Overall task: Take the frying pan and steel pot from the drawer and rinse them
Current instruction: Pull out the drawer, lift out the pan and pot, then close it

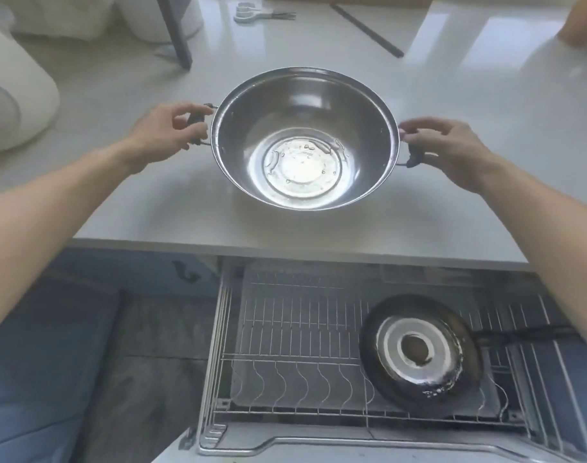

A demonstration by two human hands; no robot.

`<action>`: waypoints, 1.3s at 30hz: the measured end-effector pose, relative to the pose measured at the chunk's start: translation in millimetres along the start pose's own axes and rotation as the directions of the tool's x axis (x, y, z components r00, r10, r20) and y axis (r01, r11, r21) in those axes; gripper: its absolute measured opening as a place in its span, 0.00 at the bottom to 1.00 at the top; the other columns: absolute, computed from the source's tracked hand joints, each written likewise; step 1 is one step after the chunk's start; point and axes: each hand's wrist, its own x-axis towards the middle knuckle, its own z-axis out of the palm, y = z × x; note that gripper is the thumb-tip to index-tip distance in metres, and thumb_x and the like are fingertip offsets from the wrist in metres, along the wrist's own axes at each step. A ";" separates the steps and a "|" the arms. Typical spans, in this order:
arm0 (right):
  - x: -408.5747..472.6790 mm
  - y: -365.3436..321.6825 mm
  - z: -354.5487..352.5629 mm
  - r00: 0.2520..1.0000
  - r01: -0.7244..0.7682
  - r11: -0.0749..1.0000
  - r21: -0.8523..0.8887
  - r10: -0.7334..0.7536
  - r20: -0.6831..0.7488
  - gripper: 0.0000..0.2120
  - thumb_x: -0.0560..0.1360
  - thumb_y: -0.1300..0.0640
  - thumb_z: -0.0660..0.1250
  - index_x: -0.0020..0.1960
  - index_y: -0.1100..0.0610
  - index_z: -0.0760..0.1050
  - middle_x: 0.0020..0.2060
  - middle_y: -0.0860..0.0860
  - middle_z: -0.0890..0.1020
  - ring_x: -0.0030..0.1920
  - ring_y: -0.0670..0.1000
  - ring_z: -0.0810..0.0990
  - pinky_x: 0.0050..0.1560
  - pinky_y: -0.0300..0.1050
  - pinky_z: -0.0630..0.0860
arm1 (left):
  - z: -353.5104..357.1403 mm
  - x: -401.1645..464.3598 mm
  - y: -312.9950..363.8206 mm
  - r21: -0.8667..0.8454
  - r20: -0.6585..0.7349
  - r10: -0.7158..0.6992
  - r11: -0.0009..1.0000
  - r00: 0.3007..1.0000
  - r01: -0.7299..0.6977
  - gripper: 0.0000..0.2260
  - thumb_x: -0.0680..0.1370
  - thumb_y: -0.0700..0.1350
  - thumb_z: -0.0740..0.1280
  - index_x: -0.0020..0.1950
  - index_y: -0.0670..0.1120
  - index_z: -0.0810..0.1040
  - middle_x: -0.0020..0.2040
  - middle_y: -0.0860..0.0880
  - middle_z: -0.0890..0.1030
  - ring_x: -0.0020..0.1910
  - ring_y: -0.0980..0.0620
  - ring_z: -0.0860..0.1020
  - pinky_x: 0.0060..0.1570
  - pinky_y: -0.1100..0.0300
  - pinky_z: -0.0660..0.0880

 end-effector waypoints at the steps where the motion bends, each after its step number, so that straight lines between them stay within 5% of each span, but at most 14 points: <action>1: -5.9 0.0 -5.6 1.000 0.010 1.000 0.014 -0.009 -0.018 0.12 0.74 0.59 0.69 0.56 0.51 0.78 0.41 0.49 0.79 0.38 0.47 0.78 0.44 0.37 0.76 | -3.9 -2.8 -8.1 0.105 -0.070 0.023 0.994 0.997 -0.016 0.12 0.78 0.49 0.65 0.61 0.59 0.75 0.58 0.49 0.78 0.55 0.49 0.78 0.56 0.57 0.72; 3: -30.5 5.8 -24.2 0.984 0.078 0.997 -0.020 -0.080 -0.159 0.12 0.72 0.53 0.71 0.55 0.44 0.78 0.48 0.46 0.79 0.41 0.43 0.77 0.42 0.36 0.72 | -4.1 -17.5 -24.6 0.315 -0.258 0.101 0.949 0.961 -0.015 0.20 0.74 0.61 0.66 0.64 0.59 0.73 0.66 0.57 0.72 0.62 0.54 0.75 0.59 0.55 0.72; 5: -69.8 18.2 -50.8 0.930 0.184 0.980 -0.070 -0.197 -0.312 0.09 0.71 0.52 0.71 0.52 0.46 0.79 0.44 0.43 0.80 0.37 0.44 0.74 0.36 0.37 0.69 | 25.4 -54.2 -28.4 0.332 -0.285 0.261 0.930 0.922 -0.161 0.22 0.70 0.64 0.68 0.62 0.57 0.75 0.64 0.57 0.74 0.56 0.57 0.76 0.49 0.50 0.77; 7: -120.6 49.8 -74.7 0.913 0.158 0.982 -0.101 -0.184 -0.365 0.04 0.72 0.55 0.71 0.46 0.49 0.80 0.36 0.41 0.81 0.32 0.44 0.73 0.34 0.37 0.69 | 88.9 -124.0 -4.5 0.245 -0.104 0.469 0.867 0.877 -0.434 0.13 0.75 0.53 0.67 0.58 0.51 0.79 0.57 0.57 0.76 0.50 0.57 0.76 0.44 0.57 0.77; 9: -172.9 94.7 -90.0 0.964 0.012 0.967 -0.254 -0.078 -0.254 0.06 0.72 0.59 0.71 0.43 0.48 0.79 0.34 0.38 0.81 0.34 0.42 0.75 0.38 0.34 0.71 | 156.5 -191.3 30.7 0.130 0.151 0.598 0.777 0.787 -0.616 0.12 0.76 0.52 0.65 0.55 0.50 0.80 0.54 0.54 0.78 0.50 0.57 0.76 0.43 0.56 0.78; 12: -230.6 175.9 -104.6 0.981 -0.119 0.799 -0.590 0.187 0.056 0.09 0.71 0.56 0.71 0.43 0.42 0.78 0.40 0.41 0.81 0.37 0.49 0.75 0.43 0.39 0.73 | 241.0 -206.2 21.1 0.029 0.526 0.340 0.909 0.780 -0.416 0.16 0.73 0.61 0.63 0.60 0.62 0.73 0.63 0.55 0.75 0.59 0.59 0.72 0.55 0.52 0.76; 16: -233.0 249.2 -119.3 0.932 0.008 0.578 -0.816 0.291 0.215 0.13 0.70 0.52 0.71 0.53 0.42 0.76 0.60 0.48 0.76 0.57 0.49 0.74 0.61 0.51 0.70 | 323.0 -194.4 -22.3 0.090 0.696 0.018 0.990 0.718 -0.112 0.21 0.72 0.55 0.71 0.58 0.70 0.65 0.70 0.53 0.69 0.67 0.52 0.70 0.64 0.55 0.67; 19: -210.9 283.3 -128.9 0.935 0.116 0.469 -0.876 0.246 0.255 0.19 0.68 0.52 0.73 0.58 0.47 0.75 0.64 0.53 0.74 0.65 0.56 0.71 0.64 0.56 0.64 | 364.8 -198.7 -46.6 0.215 0.662 -0.133 0.977 0.737 -0.017 0.29 0.70 0.55 0.74 0.67 0.64 0.65 0.72 0.50 0.67 0.69 0.48 0.67 0.65 0.53 0.65; 23: -183.5 306.2 -135.6 0.921 0.283 0.459 -0.842 0.116 0.372 0.16 0.66 0.50 0.73 0.53 0.49 0.75 0.51 0.48 0.81 0.53 0.55 0.78 0.52 0.51 0.73 | 402.8 -214.3 -60.8 0.245 0.663 -0.110 0.966 0.741 -0.076 0.45 0.66 0.55 0.77 0.76 0.56 0.56 0.76 0.50 0.60 0.74 0.48 0.58 0.71 0.50 0.58; 26: -174.8 313.5 -133.8 0.923 0.225 0.529 -0.818 0.153 0.352 0.17 0.68 0.52 0.72 0.55 0.50 0.73 0.48 0.47 0.82 0.47 0.53 0.79 0.42 0.45 0.71 | 421.8 -228.9 -61.2 0.266 0.606 -0.083 0.959 0.791 -0.102 0.51 0.63 0.54 0.79 0.77 0.54 0.51 0.77 0.49 0.58 0.75 0.46 0.55 0.72 0.48 0.56; 34: -191.3 319.5 -129.6 0.965 0.172 0.723 -0.669 0.013 0.262 0.17 0.63 0.60 0.75 0.51 0.55 0.78 0.43 0.48 0.83 0.43 0.46 0.79 0.45 0.32 0.70 | 426.7 -236.6 -59.6 0.285 0.522 0.003 0.942 0.853 -0.178 0.53 0.65 0.59 0.76 0.77 0.55 0.42 0.78 0.48 0.55 0.77 0.46 0.54 0.73 0.51 0.51; 36: -199.8 307.8 -132.4 0.977 0.118 0.767 -0.630 0.024 0.213 0.17 0.63 0.59 0.75 0.51 0.54 0.78 0.42 0.46 0.83 0.43 0.47 0.80 0.45 0.28 0.70 | 415.1 -240.2 -48.3 0.232 0.456 0.042 0.959 0.889 -0.164 0.51 0.66 0.57 0.76 0.78 0.54 0.44 0.78 0.47 0.56 0.76 0.46 0.56 0.72 0.51 0.54; 39: -215.0 280.7 -135.8 0.980 0.017 0.810 -0.586 0.103 0.171 0.18 0.64 0.58 0.74 0.53 0.49 0.76 0.43 0.45 0.83 0.44 0.47 0.81 0.51 0.35 0.73 | 384.4 -243.0 -27.2 0.196 0.350 0.151 0.953 0.925 -0.230 0.47 0.66 0.51 0.77 0.77 0.49 0.52 0.74 0.43 0.63 0.72 0.44 0.63 0.69 0.48 0.62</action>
